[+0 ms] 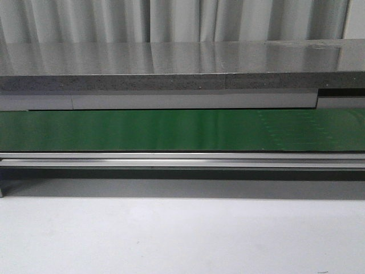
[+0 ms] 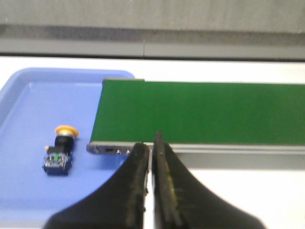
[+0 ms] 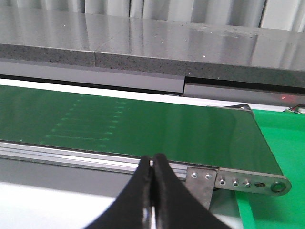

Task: Move button from left to right
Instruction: 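Move the left gripper over the yellow-capped button in the blue tray, then lower the open left gripper around the yellow-capped button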

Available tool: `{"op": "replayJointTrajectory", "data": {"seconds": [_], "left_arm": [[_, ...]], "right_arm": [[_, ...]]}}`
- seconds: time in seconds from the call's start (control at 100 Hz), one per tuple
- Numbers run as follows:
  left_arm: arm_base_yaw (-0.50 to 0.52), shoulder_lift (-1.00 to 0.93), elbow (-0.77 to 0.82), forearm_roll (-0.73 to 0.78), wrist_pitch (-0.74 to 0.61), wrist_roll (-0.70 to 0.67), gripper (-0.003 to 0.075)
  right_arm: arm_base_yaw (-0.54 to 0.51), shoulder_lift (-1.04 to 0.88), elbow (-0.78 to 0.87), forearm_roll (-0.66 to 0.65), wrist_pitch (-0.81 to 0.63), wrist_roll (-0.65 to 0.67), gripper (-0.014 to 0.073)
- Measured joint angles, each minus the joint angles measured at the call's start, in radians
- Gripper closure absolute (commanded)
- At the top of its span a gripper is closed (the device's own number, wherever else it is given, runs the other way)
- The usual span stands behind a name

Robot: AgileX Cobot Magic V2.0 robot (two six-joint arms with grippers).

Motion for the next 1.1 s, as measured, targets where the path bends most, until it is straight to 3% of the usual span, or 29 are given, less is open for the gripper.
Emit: {"op": "replayJointTrajectory", "data": {"seconds": [0.2, 0.65, 0.77, 0.91, 0.98, 1.1], "left_arm": [[0.0, 0.168, -0.147, 0.0, 0.199, 0.0, 0.0715], [0.0, 0.293, -0.16, -0.037, 0.239, 0.0, 0.0696], [0.0, 0.299, -0.16, -0.037, 0.256, 0.0, 0.0549], [0.0, 0.299, -0.16, -0.037, 0.267, 0.0, 0.0213], [0.0, 0.299, -0.16, -0.022, 0.27, 0.0, 0.0087], [0.0, 0.299, -0.16, 0.016, 0.271, 0.0, 0.0035]], "right_arm": [[0.0, 0.0, 0.0, 0.0, 0.0, 0.0, 0.0715], [0.0, 0.0, 0.0, 0.0, 0.0, 0.0, 0.0715], [0.0, 0.0, 0.0, 0.0, 0.0, 0.0, 0.0715], [0.0, 0.0, 0.0, 0.0, 0.0, 0.0, 0.0715], [0.0, 0.0, 0.0, 0.0, 0.0, 0.0, 0.0715], [0.0, 0.0, 0.0, 0.0, 0.0, 0.0, 0.0715]]}}
